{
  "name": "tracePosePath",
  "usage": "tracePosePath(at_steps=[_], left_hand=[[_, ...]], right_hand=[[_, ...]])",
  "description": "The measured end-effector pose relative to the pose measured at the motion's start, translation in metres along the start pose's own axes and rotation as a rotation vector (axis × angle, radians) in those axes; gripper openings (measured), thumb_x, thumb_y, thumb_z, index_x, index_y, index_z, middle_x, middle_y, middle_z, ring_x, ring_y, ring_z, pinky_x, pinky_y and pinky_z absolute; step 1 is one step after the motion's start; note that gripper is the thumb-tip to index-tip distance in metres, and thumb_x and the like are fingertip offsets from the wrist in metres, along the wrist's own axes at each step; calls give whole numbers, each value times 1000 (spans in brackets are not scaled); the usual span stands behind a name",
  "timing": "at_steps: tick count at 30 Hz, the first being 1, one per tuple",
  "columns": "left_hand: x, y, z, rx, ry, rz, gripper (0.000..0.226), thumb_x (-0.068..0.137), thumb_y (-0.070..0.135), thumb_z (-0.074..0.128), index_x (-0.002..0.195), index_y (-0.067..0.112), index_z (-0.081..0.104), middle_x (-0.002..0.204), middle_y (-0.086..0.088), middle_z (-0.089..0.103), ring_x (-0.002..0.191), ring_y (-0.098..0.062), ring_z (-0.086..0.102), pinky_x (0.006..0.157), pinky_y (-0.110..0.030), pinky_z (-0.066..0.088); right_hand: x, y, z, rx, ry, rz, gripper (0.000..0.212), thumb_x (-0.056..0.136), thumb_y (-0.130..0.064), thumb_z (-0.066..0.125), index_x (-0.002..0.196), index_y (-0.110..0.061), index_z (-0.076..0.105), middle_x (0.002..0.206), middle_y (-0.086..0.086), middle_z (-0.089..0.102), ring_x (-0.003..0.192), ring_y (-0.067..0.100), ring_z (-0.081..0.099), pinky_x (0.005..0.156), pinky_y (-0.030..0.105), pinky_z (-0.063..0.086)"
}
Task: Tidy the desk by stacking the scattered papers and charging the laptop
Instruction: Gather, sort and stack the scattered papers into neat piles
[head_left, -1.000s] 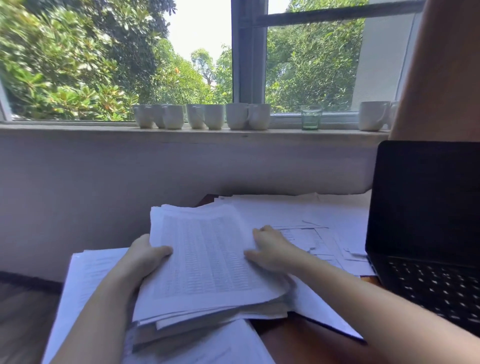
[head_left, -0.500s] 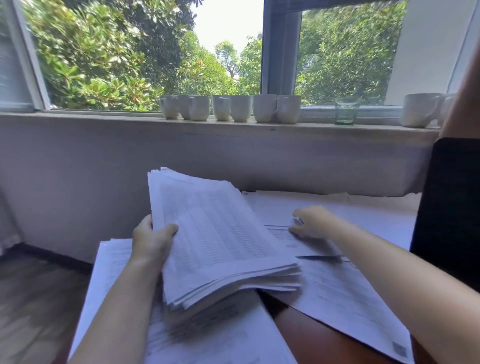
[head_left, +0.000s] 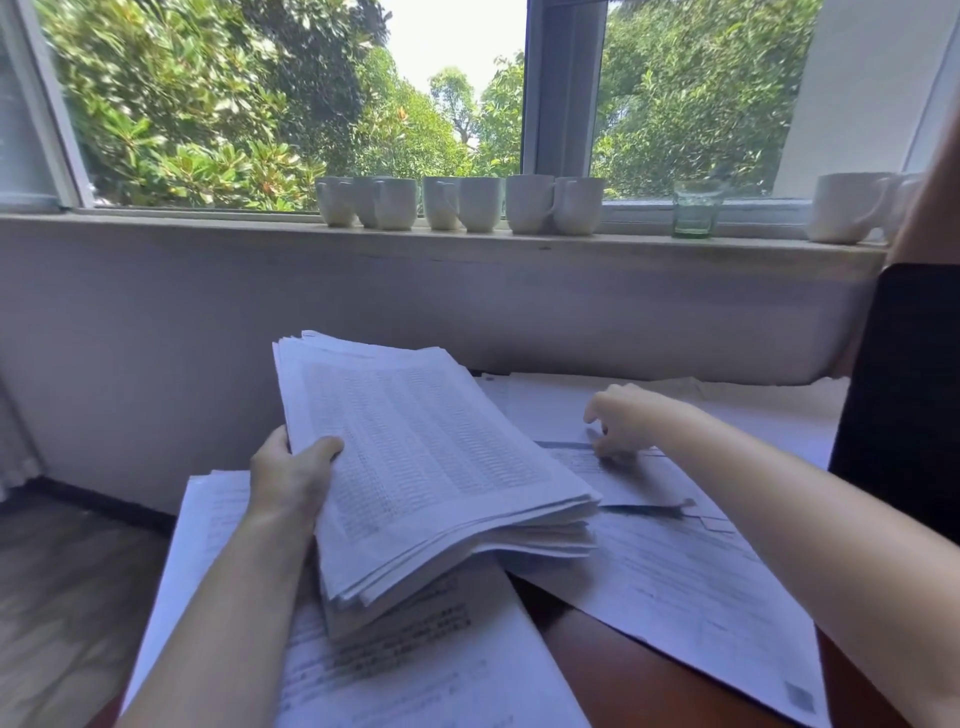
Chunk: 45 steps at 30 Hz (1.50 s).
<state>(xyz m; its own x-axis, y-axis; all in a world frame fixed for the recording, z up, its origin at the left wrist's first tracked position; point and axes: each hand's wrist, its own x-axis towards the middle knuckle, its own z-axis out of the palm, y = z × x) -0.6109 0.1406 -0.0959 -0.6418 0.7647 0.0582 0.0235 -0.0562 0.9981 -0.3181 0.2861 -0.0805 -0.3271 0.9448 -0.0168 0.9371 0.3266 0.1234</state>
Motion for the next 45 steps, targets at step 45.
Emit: tracePosePath(at_steps=[45], left_hand=[[-6, 6, -3, 1, -63, -51, 10, 92, 5, 55, 102, 5, 56, 79, -2, 59, 66, -19, 56, 56, -28, 43]], right_hand=[[16, 15, 28, -13, 136, 133, 25, 83, -7, 51, 105, -14, 61, 113, 14, 61, 104, 34, 58, 82, 35, 50]])
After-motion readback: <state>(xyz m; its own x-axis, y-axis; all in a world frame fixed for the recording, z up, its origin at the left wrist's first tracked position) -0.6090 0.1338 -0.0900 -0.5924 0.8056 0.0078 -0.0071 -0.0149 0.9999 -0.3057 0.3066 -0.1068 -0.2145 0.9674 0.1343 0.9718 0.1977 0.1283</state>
